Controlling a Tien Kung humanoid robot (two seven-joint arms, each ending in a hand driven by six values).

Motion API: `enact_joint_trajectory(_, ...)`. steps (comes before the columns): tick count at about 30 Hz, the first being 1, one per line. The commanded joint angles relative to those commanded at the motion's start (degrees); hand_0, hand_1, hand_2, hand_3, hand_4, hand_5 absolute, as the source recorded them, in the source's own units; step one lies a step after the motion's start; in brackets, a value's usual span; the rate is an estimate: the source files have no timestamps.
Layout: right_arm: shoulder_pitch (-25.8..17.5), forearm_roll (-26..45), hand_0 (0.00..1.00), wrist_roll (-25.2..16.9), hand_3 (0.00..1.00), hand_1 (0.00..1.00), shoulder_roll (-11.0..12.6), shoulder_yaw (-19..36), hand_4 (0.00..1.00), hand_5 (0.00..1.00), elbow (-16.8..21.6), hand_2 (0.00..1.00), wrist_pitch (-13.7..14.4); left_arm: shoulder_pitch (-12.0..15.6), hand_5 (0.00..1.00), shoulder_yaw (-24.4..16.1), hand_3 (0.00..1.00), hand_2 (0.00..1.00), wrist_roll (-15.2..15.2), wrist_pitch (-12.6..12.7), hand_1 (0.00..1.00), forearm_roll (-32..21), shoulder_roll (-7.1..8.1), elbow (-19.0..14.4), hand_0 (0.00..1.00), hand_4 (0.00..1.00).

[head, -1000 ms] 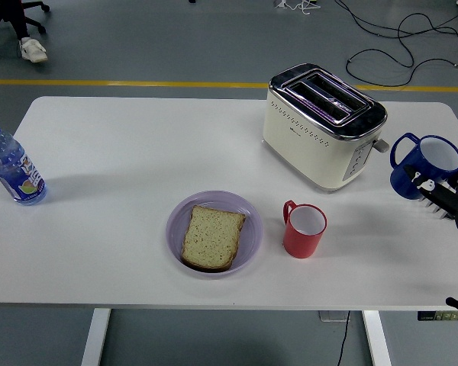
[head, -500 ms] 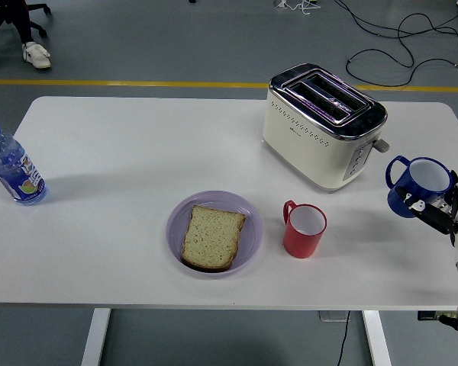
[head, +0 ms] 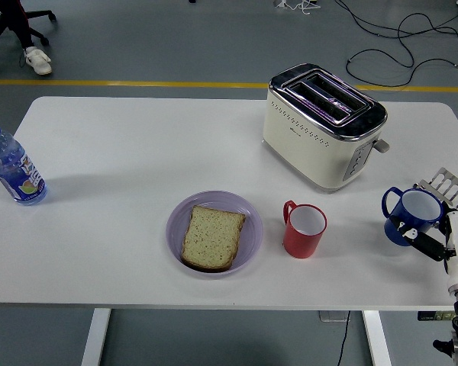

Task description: Pick up the cup,pour liquid into bread,place the cup on the desk

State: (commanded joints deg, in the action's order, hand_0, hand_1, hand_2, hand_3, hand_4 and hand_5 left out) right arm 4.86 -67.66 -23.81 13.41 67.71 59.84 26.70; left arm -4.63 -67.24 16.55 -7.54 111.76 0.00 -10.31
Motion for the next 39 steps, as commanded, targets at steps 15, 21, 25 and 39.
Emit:
enact_joint_trajectory(15, 2.89, -0.59, 0.408, -0.57, 0.535, 0.363, -1.85, -2.39, 0.591, 0.002, -5.13, 0.483, 0.34, -0.58, 0.901, -0.1, 0.592, 0.708, -0.02, -0.15, 0.69, 0.05, 0.0, 0.0, 0.656, 0.296)
enact_joint_trajectory(21, 3.01, -0.64, 0.415, -0.23, 0.538, 0.365, -2.21, -2.62, 0.604, 0.002, -5.86, 0.49, -0.01, -0.81, 0.901, -0.06, 0.591, 0.708, 0.01, -0.23, 0.69, 0.04, 0.0, 0.0, 0.656, 0.296)
enact_joint_trajectory(25, 2.98, -1.02, 0.421, 0.14, 0.54, 0.371, -2.45, -2.58, 0.614, 0.002, -6.09, 0.5, 0.1, -0.81, 0.901, -0.22, 0.592, 0.709, 0.02, -0.31, 0.69, 0.16, 0.0, 0.0, 0.656, 0.296)
enact_joint_trajectory(39, 3.54, -5.4, 0.48, 5.18, 0.567, 0.429, -2.21, -2.34, 0.706, 0.039, -6.57, 0.557, -0.71, -0.97, 0.899, -0.37, 0.591, 0.708, -0.01, -0.41, 0.69, 0.31, 0.0, 0.0, 0.656, 0.297)
